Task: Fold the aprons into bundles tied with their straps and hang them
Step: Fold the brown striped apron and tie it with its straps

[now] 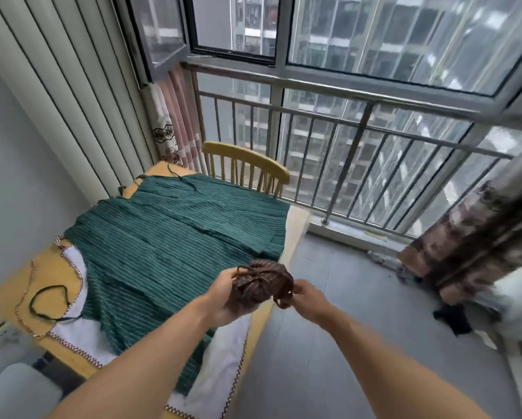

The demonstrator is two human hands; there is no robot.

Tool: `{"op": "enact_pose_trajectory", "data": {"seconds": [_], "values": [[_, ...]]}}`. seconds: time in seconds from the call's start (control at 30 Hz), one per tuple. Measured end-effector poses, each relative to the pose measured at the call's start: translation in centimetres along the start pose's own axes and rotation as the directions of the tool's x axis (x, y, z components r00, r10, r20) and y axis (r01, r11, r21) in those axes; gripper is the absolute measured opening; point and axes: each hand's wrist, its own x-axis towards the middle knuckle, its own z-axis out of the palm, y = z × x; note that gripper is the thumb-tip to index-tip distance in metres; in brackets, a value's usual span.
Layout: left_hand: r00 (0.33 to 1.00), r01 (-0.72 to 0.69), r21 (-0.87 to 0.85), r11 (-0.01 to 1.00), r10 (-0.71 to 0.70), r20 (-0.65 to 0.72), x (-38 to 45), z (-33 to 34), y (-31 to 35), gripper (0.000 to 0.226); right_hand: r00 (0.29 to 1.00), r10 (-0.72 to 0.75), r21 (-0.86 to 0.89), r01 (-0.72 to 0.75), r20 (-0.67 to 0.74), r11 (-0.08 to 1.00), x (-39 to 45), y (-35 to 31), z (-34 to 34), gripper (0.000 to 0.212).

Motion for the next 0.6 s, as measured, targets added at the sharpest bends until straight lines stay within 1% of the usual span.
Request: {"op": "enact_pose_trajectory", "data": {"seconds": [0.07,0.13,0.2,0.27,0.3,0.33,0.37,0.43,0.5,0.53,0.57,0.6], "values": [[0.998,0.007,0.005,1.000,-0.008,0.067,0.2,3.0,-0.1,0.046,0.982,0.076,0.049,-0.068,-0.175,0.996,-1.0,2.0,-3.5,0.019],[0.993,0.042,0.040,0.998,-0.046,0.110,0.4,5.6,-0.8,0.051,0.919,0.154,0.152,-0.105,-0.364,0.983,-2.8,3.9,-7.4,0.023],[0.988,0.084,0.129,0.988,-0.099,0.118,0.6,8.1,-2.0,0.042,0.853,0.199,0.239,-0.091,-0.483,0.967,-4.6,5.5,-11.4,0.026],[0.981,0.112,0.179,0.977,-0.138,0.138,0.9,10.1,-3.6,0.031,0.795,0.232,0.297,-0.069,-0.561,0.952,-6.1,6.8,-15.0,0.019],[0.980,0.127,0.199,0.972,-0.154,0.127,1.2,11.2,-4.6,0.029,0.761,0.251,0.331,-0.050,-0.598,0.942,-6.8,7.8,-16.9,0.026],[0.979,0.142,0.232,0.962,-0.170,0.108,1.3,12.4,-5.5,0.030,0.739,0.287,0.389,-0.037,-0.610,0.921,-7.3,8.9,-18.6,0.034],[0.976,0.155,0.261,0.953,-0.188,0.107,1.5,14.0,-6.4,0.033,0.723,0.329,0.457,-0.021,-0.607,0.889,-7.9,10.6,-20.5,0.037],[0.970,0.157,0.278,0.948,-0.201,0.137,1.9,16.2,-7.8,0.036,0.706,0.421,0.594,0.000,-0.570,0.805,-8.9,13.2,-23.7,0.030],[0.946,0.184,0.269,0.945,-0.245,0.213,2.3,18.2,-9.0,0.027,0.681,0.504,0.705,0.026,-0.531,0.708,-11.1,14.3,-26.6,0.024],[0.917,0.222,0.251,0.942,-0.289,0.274,2.2,19.1,-9.3,0.019,0.662,0.538,0.733,0.027,-0.523,0.679,-12.8,13.7,-27.8,0.024],[0.906,0.237,0.229,0.944,-0.300,0.299,2.4,19.8,-9.6,0.021,0.658,0.548,0.738,0.017,-0.516,0.674,-13.8,13.5,-28.9,0.023],[0.905,0.232,0.216,0.948,-0.292,0.310,2.9,20.4,-10.0,0.029,0.668,0.540,0.726,0.001,-0.513,0.688,-14.8,13.7,-30.3,0.021]]}}
